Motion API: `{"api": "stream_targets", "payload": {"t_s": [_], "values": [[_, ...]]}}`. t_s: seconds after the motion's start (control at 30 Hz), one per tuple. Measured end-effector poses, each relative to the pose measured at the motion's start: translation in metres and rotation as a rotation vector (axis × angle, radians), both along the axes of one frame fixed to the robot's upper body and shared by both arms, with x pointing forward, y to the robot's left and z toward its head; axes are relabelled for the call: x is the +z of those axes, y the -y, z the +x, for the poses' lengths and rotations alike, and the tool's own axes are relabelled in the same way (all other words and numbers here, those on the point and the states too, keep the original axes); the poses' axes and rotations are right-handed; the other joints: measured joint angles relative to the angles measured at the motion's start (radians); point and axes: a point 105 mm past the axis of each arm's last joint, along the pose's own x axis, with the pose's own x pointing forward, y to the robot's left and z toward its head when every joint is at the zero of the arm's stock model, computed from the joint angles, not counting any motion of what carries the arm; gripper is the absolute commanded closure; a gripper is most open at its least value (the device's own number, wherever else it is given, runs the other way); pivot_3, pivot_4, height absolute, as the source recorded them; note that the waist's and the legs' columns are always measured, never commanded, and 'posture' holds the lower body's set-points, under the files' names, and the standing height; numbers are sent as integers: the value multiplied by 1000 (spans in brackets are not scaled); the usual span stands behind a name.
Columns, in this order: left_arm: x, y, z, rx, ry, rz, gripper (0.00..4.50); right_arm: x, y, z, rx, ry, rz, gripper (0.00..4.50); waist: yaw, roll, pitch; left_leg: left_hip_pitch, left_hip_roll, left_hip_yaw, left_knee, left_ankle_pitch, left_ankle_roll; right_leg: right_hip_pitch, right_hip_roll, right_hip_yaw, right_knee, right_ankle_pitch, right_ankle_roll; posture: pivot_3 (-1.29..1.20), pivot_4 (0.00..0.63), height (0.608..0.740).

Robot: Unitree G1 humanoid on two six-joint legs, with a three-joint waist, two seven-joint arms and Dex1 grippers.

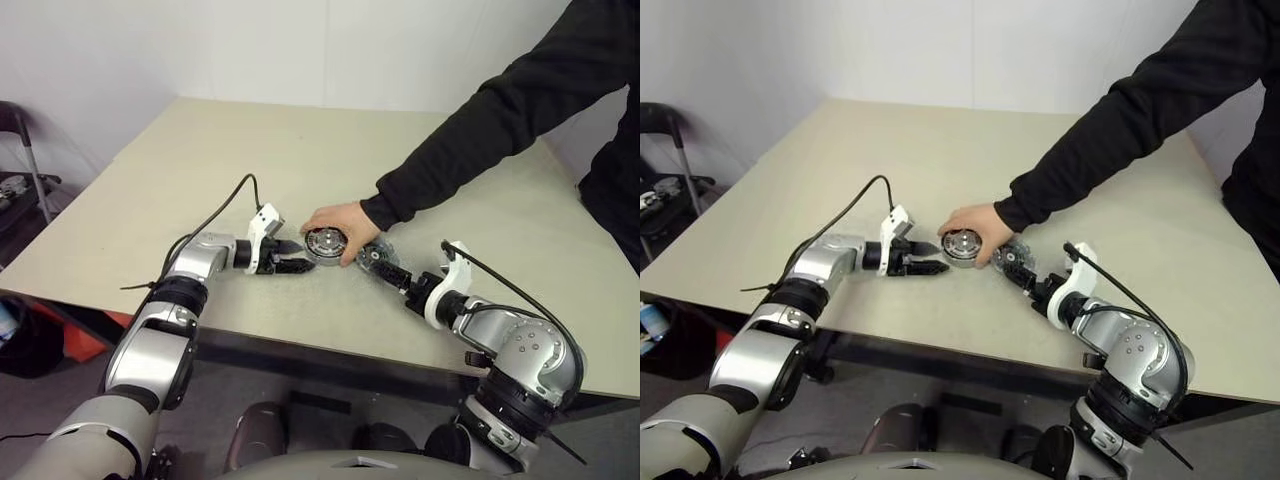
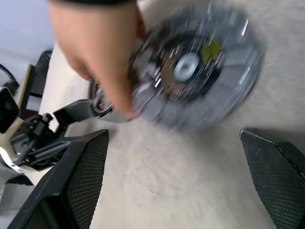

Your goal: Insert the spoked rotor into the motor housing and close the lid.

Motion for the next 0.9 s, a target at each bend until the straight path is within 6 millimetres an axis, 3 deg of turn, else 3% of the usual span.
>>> {"api": "stream_targets", "payload": {"t_s": [0.13,0.43,0.5,0.6,0.67,0.77,0.9], "values": [[0,0,0,2,2,1,810,5,-5,3,13,14,16,14,0,0,0,0,0,0,0,0,0,0,0,0,0,3,-5,0,0,740],[0,0,0,6,5,1,810,6,-6,4,31,22,2,14,1,0,0,0,0,0,0,0,0,0,0,0,0,1,-1,0,0,740],[1,1,0,4,8,-1,810,8,-5,3,94,70,-119,14,2,0,0,-1,0,0,0,0,0,1,0,0,-1,1,-2,0,0,740],[1,0,1,8,9,-1,810,17,15,1,277,248,-607,14,9,0,0,0,-1,-1,1,-2,2,5,-1,-1,-5,1,4,0,0,740],[1,0,1,13,10,-4,810,18,18,-3,436,345,-827,14,9,0,0,2,0,-1,0,-2,3,8,0,-1,-8,1,5,0,0,740],[1,3,1,8,9,-11,810,12,13,-9,604,431,-950,14,6,0,0,2,0,-2,1,-2,4,8,1,-1,-10,1,5,0,0,740],[1,4,0,7,10,-15,810,12,17,-1,671,499,-1047,14,1,0,0,0,0,-1,4,-5,9,7,1,-2,-9,5,-3,0,0,740]]}}
